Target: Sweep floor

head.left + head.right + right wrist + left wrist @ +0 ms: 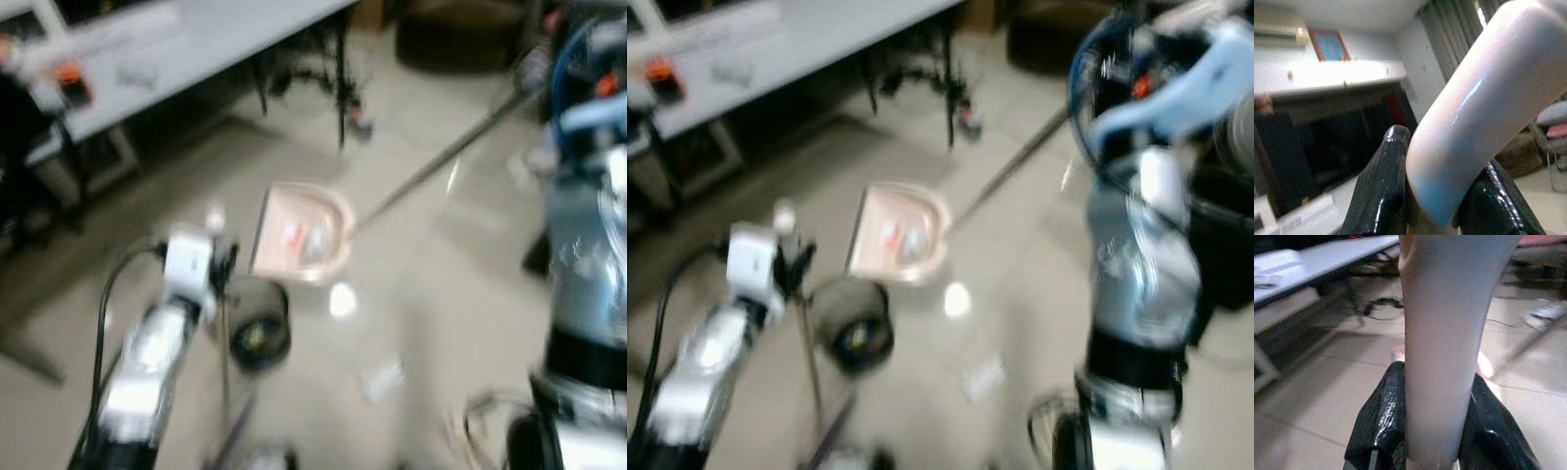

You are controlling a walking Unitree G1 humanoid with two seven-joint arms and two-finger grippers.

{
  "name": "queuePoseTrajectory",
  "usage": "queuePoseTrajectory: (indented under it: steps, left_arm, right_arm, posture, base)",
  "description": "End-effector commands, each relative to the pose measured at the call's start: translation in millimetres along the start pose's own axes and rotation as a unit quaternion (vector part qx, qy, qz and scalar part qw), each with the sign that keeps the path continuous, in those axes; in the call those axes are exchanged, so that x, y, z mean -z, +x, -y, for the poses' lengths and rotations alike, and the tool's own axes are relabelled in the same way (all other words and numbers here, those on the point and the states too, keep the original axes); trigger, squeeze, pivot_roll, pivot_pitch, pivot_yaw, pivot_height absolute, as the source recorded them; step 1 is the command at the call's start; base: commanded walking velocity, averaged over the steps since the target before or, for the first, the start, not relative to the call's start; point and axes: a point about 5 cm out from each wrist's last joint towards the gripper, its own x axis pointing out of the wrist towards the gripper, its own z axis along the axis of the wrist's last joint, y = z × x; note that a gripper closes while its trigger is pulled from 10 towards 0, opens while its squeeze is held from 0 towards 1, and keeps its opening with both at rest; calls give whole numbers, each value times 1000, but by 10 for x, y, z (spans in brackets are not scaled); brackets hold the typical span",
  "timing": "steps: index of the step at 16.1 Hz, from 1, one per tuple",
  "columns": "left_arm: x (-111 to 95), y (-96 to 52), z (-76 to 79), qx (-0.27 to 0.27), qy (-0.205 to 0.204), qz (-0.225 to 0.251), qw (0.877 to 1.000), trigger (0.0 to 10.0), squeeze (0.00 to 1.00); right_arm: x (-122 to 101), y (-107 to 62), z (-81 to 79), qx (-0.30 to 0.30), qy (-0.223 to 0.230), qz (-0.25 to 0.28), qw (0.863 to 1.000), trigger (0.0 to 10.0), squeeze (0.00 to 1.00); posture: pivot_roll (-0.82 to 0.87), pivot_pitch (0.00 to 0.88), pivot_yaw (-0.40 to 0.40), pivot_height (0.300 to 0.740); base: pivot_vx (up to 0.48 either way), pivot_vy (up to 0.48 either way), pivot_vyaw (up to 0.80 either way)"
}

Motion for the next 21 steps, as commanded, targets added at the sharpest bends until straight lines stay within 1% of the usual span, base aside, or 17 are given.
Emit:
queuePoseTrajectory:
  steps: [1, 4, 6, 9, 11, 16, 20, 21]
  left_arm:
    - [-154, 56, -81, -25, 21, 31, 999, 10000, 0]
    - [-257, 113, -71, -29, 13, 47, 998, 10000, 0]
    - [-297, 140, -46, -33, 19, 51, 998, 10000, 0]
    - [-298, 156, -60, -35, 32, 49, 998, 10000, 0]
    - [-298, 152, -82, -37, 32, 49, 998, 10000, 0]
    - [-291, 176, -62, -36, 32, 47, 998, 10000, 0]
    - [-276, 179, -63, -36, 32, 45, 998, 10000, 0]
    - [-276, 175, -71, -38, 26, 48, 998, 10000, 0]
  right_arm:
    - [-2, 14, -32, -5, -2, -2, 1000, 10000, 0]
    - [57, 5, 16, 10, -10, -14, 1000, 10000, 0]
    - [95, 2, 42, 18, -18, -17, 1000, 10000, 0]
    - [101, 2, 77, 32, -17, -12, 999, 10000, 0]
    - [93, 8, 92, 34, -20, -9, 999, 10000, 0]
    - [87, 20, 91, 32, -25, -7, 999, 10000, 0]
    - [81, 25, 122, 38, -29, -5, 999, 10000, 0]
    - [86, 23, 137, 40, -29, -5, 999, 10000, 0]
  posture:
    - [-41, 41, 71, 740]
    - [-42, 45, 74, 740]
    - [-41, 48, 78, 740]
    - [-39, 50, 80, 740]
    - [-38, 49, 79, 740]
    - [-41, 44, 77, 740]
    - [-38, 44, 76, 740]
    - [-38, 42, 77, 740]
  base:
    - [0, 0, 788]
    - [0, 0, 788]
    - [257, 0, 788]
    - [351, 0, 0]
    - [379, 0, 0]
    - [385, 0, 0]
    - [382, 0, 0]
    - [0, 0, 0]
